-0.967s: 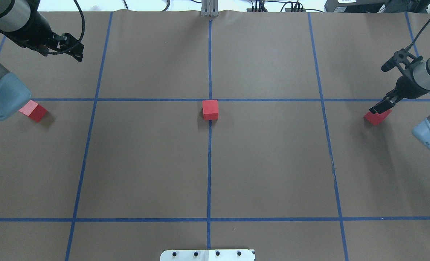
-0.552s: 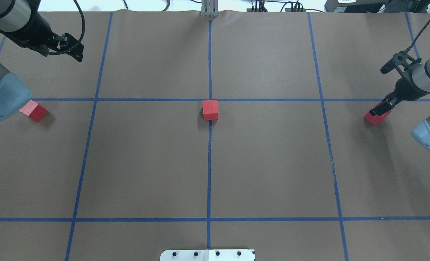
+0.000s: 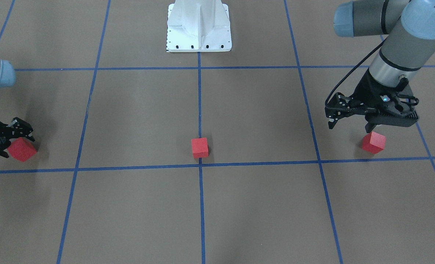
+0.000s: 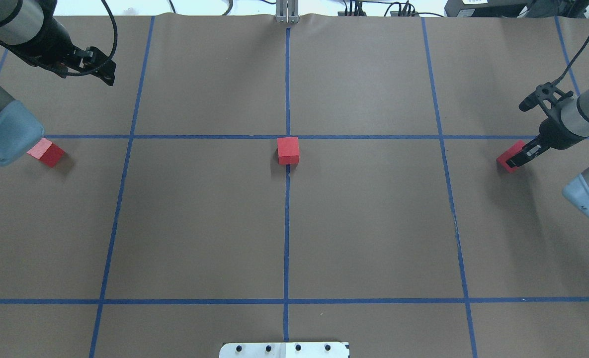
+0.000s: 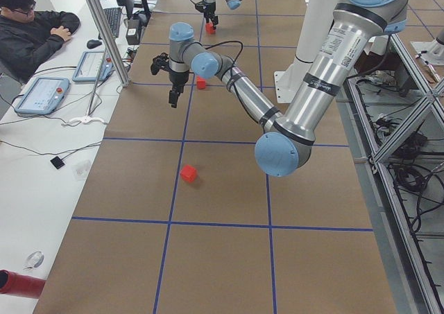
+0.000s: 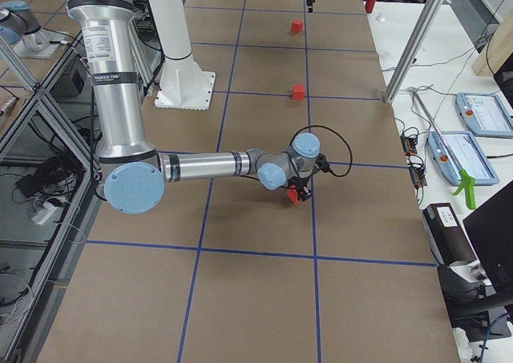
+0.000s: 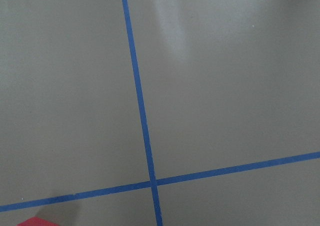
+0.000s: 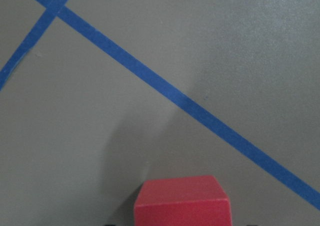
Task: Form red blocks into L shape at center
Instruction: 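Grasp the red cube near the right arm with the right gripper, then carry the held cube to the center cube with the right gripper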
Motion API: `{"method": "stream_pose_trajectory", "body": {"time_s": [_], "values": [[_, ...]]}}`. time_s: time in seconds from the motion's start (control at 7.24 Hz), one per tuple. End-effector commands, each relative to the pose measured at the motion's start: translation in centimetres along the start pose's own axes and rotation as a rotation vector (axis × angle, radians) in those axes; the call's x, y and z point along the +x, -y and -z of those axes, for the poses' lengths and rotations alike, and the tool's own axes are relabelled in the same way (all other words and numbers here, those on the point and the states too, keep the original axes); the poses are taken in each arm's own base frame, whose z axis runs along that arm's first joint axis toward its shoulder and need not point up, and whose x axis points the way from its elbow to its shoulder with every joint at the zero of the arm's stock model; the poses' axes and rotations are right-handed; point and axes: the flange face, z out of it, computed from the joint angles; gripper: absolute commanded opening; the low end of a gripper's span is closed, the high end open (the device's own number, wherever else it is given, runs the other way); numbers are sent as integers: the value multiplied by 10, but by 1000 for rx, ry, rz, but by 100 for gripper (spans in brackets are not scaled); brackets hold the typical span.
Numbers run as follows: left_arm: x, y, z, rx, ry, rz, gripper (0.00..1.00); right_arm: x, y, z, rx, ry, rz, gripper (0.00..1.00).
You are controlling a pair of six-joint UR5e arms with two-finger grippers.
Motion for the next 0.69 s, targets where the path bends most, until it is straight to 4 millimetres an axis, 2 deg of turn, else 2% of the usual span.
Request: {"method": "stream_pose_trajectory", "body": {"time_s": [0.0,0.14,0.28,0.41,0.55], "values": [[-9,2,7,-10,-19,14,99,-54,31,58,-7,63,-84,0],[-36,-3,6,-28,-15,-21,99,-109,77,117,-43,69,-123,0],[-72,-14,-1,-44,9,-48,99,-163,111,165,-61,67,-156,0],[-102,-23,-8,-62,31,-69,99,-229,130,163,-74,103,-198,0],[-123,-38,-17,-88,48,-103,100,-302,148,152,-83,142,-219,0]]}}
